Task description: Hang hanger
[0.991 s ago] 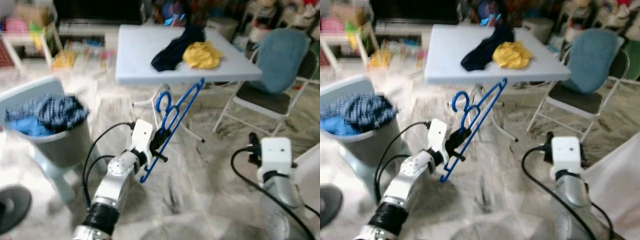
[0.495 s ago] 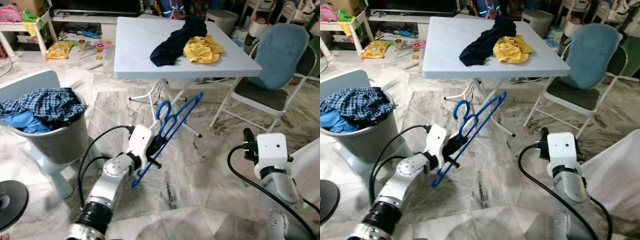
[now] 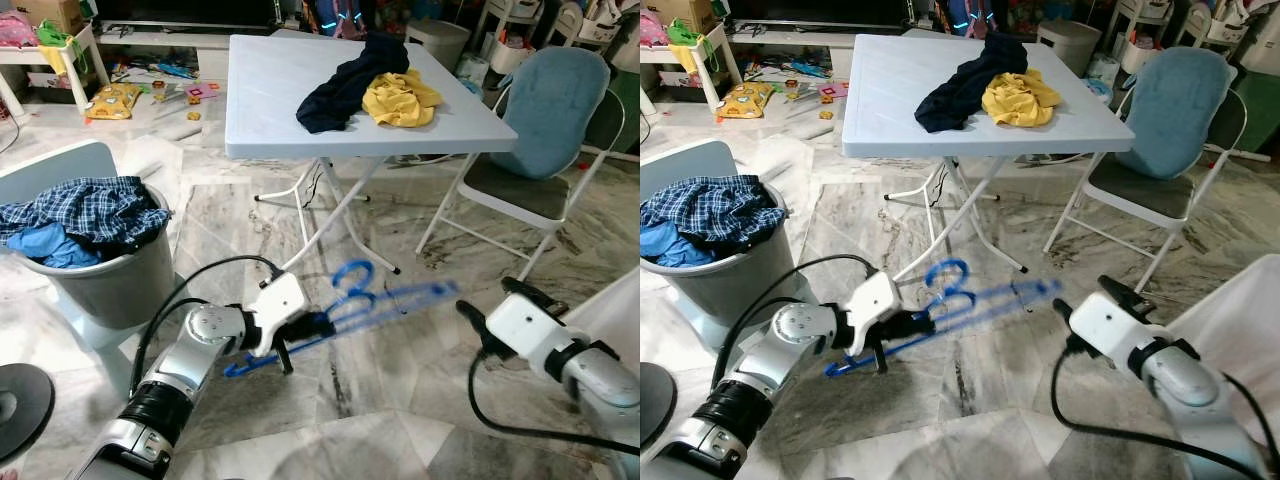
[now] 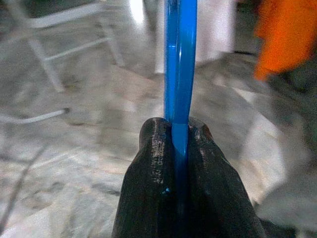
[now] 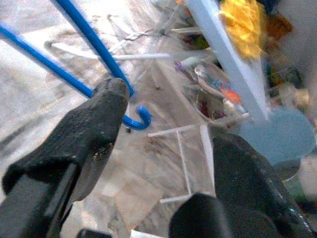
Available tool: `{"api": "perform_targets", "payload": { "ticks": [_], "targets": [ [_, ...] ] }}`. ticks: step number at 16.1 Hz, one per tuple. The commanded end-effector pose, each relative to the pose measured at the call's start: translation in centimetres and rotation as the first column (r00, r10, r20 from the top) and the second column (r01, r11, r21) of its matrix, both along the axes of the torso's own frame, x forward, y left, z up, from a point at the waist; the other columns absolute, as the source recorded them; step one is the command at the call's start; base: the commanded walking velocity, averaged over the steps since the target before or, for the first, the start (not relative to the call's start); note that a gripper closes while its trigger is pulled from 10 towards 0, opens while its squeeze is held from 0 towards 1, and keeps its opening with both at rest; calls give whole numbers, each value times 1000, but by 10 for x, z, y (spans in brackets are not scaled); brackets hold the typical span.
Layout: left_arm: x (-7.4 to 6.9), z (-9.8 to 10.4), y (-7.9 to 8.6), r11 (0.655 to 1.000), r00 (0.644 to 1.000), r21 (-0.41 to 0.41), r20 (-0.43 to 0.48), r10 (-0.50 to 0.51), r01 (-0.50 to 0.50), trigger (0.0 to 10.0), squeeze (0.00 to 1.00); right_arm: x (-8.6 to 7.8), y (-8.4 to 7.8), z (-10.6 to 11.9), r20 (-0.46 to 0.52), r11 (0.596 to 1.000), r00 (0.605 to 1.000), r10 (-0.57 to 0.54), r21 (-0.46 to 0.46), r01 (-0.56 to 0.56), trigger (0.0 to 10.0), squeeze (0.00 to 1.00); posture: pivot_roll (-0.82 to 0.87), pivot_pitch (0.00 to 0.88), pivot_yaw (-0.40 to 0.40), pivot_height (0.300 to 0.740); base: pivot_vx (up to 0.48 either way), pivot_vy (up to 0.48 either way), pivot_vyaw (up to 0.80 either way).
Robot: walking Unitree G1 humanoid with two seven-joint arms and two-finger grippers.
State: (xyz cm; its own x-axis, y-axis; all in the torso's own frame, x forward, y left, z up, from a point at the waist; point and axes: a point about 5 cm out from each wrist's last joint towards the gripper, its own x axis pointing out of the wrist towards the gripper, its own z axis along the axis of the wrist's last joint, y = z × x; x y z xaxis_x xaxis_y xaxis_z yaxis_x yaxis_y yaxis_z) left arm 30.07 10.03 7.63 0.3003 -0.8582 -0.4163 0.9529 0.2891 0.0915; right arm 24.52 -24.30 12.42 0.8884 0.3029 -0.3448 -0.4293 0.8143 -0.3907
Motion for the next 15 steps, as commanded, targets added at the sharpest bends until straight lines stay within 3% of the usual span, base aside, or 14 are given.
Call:
{"api": "perform_targets", "payload": {
  "ticks": [1,3,5,8,15],
  "targets": [
    [2,5,-3,999,999,13,17,-44,44,10000,0,-2,1,3,-1,999,999,36,-21,-36,10000,0,56,0,-97,740,0,0,0],
    [-3,8,-12,979,979,10,-3,-206,206,10000,0,-10,3,12,-156,959,952,264,-62,-276,10000,0,42,0,-87,740,0,0,0],
    [-4,11,-20,963,963,1,-2,-268,268,10000,0,-11,5,14,-210,927,914,347,-70,-368,10000,0,35,0,-79,740,0,0,0],
    [-6,12,-27,942,942,7,5,-337,337,10000,0,-11,13,15,-285,873,847,449,-64,-484,10000,0,27,0,-70,740,0,0,0],
    [-6,11,-34,926,926,22,27,-377,376,10000,0,-18,21,9,-444,774,706,552,-41,-631,10000,0,26,0,-68,740,0,0,0]
  ]
}}
